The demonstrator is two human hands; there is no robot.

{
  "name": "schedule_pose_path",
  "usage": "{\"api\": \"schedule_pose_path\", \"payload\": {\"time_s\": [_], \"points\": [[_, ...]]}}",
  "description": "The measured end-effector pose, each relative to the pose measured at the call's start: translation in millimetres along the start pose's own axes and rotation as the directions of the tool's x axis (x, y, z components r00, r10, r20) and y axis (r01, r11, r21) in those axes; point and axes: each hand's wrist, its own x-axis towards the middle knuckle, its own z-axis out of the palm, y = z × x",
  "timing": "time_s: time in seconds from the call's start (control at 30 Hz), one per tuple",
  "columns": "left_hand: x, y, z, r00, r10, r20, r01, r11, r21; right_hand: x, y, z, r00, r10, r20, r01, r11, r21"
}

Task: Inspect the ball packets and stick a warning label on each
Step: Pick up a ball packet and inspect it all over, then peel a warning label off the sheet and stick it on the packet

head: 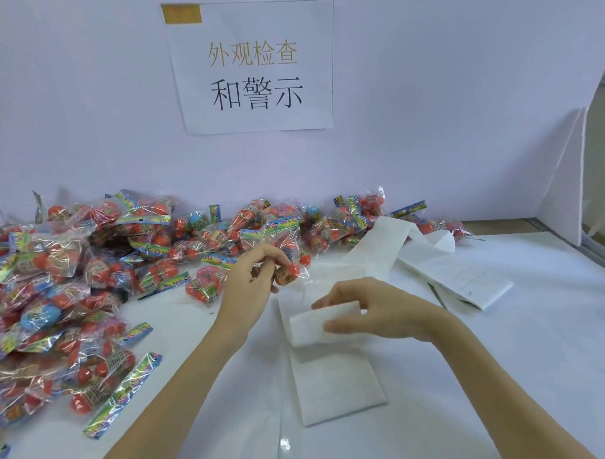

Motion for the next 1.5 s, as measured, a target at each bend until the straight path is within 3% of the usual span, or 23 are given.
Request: {"api": "schedule_pose_path", "payload": {"time_s": [0.13,0.23,0.33,0.47,0.63,0.73,0.87,1.03,1.17,1.27,1.5], "points": [[1,7,3,0.993,-0.042,0.111,0.042,0.999,0.0,7,6,-1,0.968,-0.003,-0.251,0.027,0.996,0.089],[-2,7,5,0.968,-0.055,0.245,0.04,0.997,0.066,9,6,-1,0.936,-0.007,-0.352,0.048,0.993,0.108],[-4,1,7,0.961,-0.089,0.261,0.039,0.981,0.19,9,6,1,0.902,-0.005,-0.433,0.058,0.992,0.11],[-1,-4,6,0.982,-0.058,0.178,0.025,0.983,0.182,14,8,4,0.898,0.001,-0.44,0.018,0.999,0.04],[2,-6,5,0.995,-0.024,0.099,0.011,0.992,0.129,11,6,6,0.907,-0.12,-0.403,0.162,0.984,0.074],[2,-4,4,0.996,-0.066,0.063,0.064,0.997,0.031,12,8,8,0.848,-0.229,-0.478,0.208,0.973,-0.097],[1,-3,5,0.996,-0.072,0.058,0.073,0.997,-0.018,12,7,10,0.782,-0.29,-0.551,0.216,0.956,-0.196],[-1,-5,5,0.993,0.115,-0.012,-0.111,0.981,0.157,11,7,8,0.727,-0.332,-0.601,0.211,0.941,-0.264],[-1,-6,-1,0.947,0.285,0.149,-0.316,0.908,0.273,12,6,8,0.725,-0.346,-0.596,0.221,0.936,-0.274],[0,-7,-3,0.92,0.347,0.18,-0.388,0.868,0.31,12,9,6,0.747,-0.333,-0.576,0.223,0.941,-0.255],[5,-10,-7,0.957,0.208,0.204,-0.261,0.923,0.283,11,10,3,0.759,-0.334,-0.559,0.26,0.942,-0.211]]}}
